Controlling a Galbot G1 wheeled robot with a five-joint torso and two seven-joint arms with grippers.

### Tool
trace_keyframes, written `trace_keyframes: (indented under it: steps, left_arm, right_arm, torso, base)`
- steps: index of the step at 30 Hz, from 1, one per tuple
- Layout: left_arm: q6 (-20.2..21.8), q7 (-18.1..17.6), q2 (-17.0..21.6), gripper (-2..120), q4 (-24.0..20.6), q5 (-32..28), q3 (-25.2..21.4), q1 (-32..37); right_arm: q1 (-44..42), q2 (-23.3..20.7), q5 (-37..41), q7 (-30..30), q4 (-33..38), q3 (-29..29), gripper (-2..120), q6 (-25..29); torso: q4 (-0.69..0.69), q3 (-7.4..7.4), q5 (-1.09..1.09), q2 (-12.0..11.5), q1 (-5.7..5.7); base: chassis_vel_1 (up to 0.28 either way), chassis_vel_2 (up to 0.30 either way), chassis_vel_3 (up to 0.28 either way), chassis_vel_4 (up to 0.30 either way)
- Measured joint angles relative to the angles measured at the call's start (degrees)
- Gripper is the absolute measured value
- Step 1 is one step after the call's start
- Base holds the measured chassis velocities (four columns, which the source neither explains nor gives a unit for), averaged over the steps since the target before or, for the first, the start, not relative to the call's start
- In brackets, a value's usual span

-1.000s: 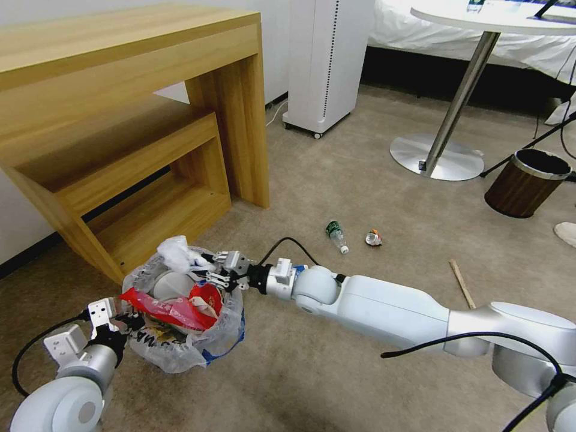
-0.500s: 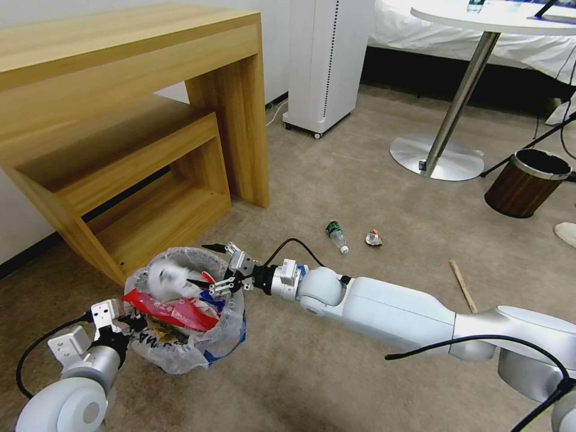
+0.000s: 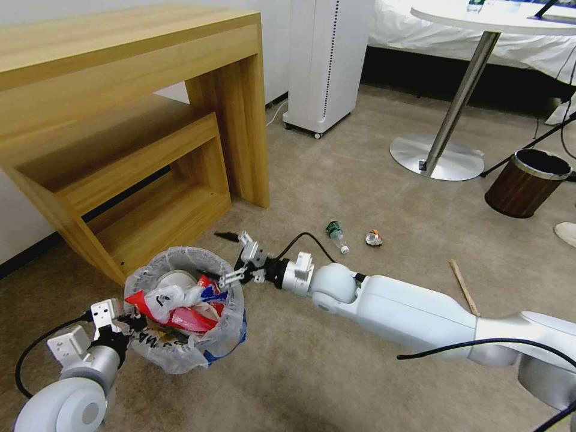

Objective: Pick up the trash bin and place the garbage on the floor into it.

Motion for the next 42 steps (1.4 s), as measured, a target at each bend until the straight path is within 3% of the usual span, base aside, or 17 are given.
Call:
trace_keyframes:
  steps: [7, 9, 12, 13, 15, 16, 19, 20, 24, 33, 42]
  left_arm:
    - [0.99, -0.15, 1.16, 1, -0.72, -0.64, -0.44, 0.16]
    - [1.00, -0.16, 1.19, 1, -0.72, -0.64, -0.44, 0.15]
    - [1.06, -0.17, 1.51, 1, -0.75, -0.65, -0.27, -0.01]
    - [1.06, -0.17, 1.51, 1, -0.75, -0.65, -0.27, -0.01]
    - [1.09, -0.16, 1.83, 1, -0.74, -0.67, -0.17, -0.11]
    - [1.09, -0.16, 1.83, 1, -0.74, -0.67, -0.17, -0.11]
    - [0.93, 0.58, 3.10, 1, -0.04, -0.76, -0.14, -0.30]
    - [0.93, 0.58, 3.10, 1, -0.04, -0.76, -0.14, -0.30]
    - [0.08, 2.02, 5.14, 1, 1.72, -1.20, 0.03, -1.36]
    - [-0.88, 3.47, 7.88, 1, 3.45, -1.92, 0.43, -2.44]
    - [-1.60, 4.44, 8.89, 1, 3.39, -2.33, 0.45, -2.11]
  right_arm:
    - [-8.90, -5.46, 5.36, 6.13, 8.18, 18.10, 100, -3.30]
    - [-10.24, -6.11, 5.66, 6.67, 8.84, 20.23, 100, -3.45]
    - [-17.88, -8.94, 6.36, 7.55, 12.19, 33.77, 100, -4.18]
    - [-17.88, -8.94, 6.36, 7.55, 12.19, 33.77, 100, -4.18]
    - [-23.70, -9.67, 6.41, 9.23, 14.63, 44.27, 100, -5.82]
    - [-23.70, -9.67, 6.41, 9.23, 14.63, 44.27, 100, -5.82]
    - [-34.40, -9.21, 5.15, 11.77, 18.30, 58.67, 100, -7.68]
    - [-34.40, -9.21, 5.15, 11.77, 18.30, 58.67, 100, -7.68]
    - [-46.99, -7.58, 3.07, 11.43, 22.91, 71.77, 100, -7.72]
    - [-57.37, -5.43, -0.29, 10.94, 25.81, 79.11, 100, -6.78]
    - [-66.67, 0.33, -8.61, 14.93, 27.50, 84.34, 100, -7.01]
  torso:
    - [-0.01, -0.01, 0.00, 0.00, 0.00]
    - [-0.01, -0.01, 0.00, 0.00, 0.00]
    - [-0.01, 0.00, 0.02, 0.00, -0.01]
    - [-0.01, 0.00, 0.02, 0.00, -0.01]
    - [-0.01, 0.00, 0.00, 0.00, 0.00]
    - [-0.01, 0.00, 0.00, 0.00, 0.00]
    - [-0.01, 0.00, 0.02, 0.00, -0.01]
    - [-0.01, 0.00, 0.02, 0.00, -0.01]
    - [-0.02, -0.01, 0.01, 0.00, 0.00]
    - [0.00, 0.00, 0.00, 0.00, 0.00]
    - [-0.01, 0.00, -0.01, 0.00, -0.01]
  base:
    - [0.000, 0.000, 0.000, 0.000]
    - [0.000, 0.000, 0.000, 0.000]
    - [0.000, 0.000, 0.000, 0.000]
    - [0.000, 0.000, 0.000, 0.000]
    - [0.000, 0.000, 0.000, 0.000]
    - [0.000, 0.000, 0.000, 0.000]
    - [0.000, 0.000, 0.000, 0.000]
    - [0.000, 0.000, 0.000, 0.000]
    - [0.000, 0.000, 0.000, 0.000]
    - [0.000, 0.000, 0.000, 0.000]
    - [0.000, 0.000, 0.000, 0.000]
